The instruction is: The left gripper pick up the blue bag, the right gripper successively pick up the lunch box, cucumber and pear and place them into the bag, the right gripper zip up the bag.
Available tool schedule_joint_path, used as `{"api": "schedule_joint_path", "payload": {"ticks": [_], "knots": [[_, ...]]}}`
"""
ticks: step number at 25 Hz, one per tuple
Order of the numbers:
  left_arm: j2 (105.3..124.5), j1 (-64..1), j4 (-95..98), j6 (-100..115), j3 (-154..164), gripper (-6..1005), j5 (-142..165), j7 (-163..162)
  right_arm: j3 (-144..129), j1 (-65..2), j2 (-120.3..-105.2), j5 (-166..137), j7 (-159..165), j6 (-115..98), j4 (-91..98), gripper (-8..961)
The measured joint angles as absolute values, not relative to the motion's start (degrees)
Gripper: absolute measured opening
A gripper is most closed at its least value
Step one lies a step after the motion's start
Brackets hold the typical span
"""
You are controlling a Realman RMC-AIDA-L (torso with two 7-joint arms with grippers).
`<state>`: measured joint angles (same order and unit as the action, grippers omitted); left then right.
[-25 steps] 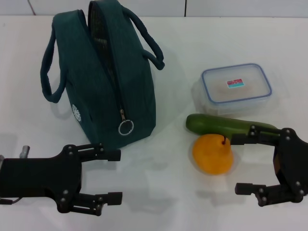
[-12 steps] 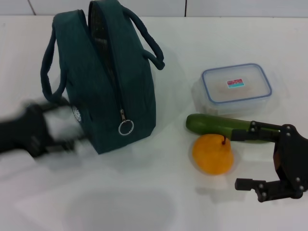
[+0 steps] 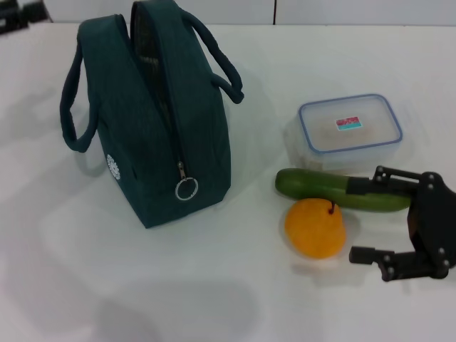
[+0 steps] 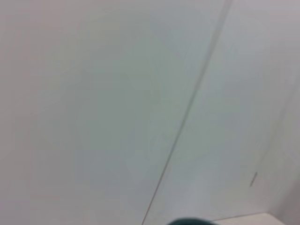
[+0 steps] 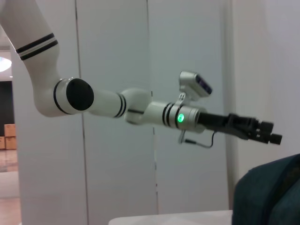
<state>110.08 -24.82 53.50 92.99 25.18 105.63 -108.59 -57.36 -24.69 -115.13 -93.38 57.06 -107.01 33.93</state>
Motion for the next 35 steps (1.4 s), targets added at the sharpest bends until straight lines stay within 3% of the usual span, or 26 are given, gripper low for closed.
{"api": "schedule_joint_path", "payload": {"ticks": [5, 15, 35], "knots": [[111.67, -28.50, 65.10, 92.89, 28.72, 864, 117.01, -130.65, -56.36, -24.70, -115.15, -92.86, 56.91, -106.76, 33.93, 830], [115.67, -28.05, 74.44, 92.60, 35.24, 860, 124.90, -145.59, -55.66, -24.70, -114.89, -92.63, 56.46, -106.60, 34.02, 830], [118.52, -27.02, 74.49, 92.51, 38.32, 826, 126.43, -143.19, -55.63, -25.22, -114.78, -92.72, 56.02, -106.25, 33.93, 828]]}}
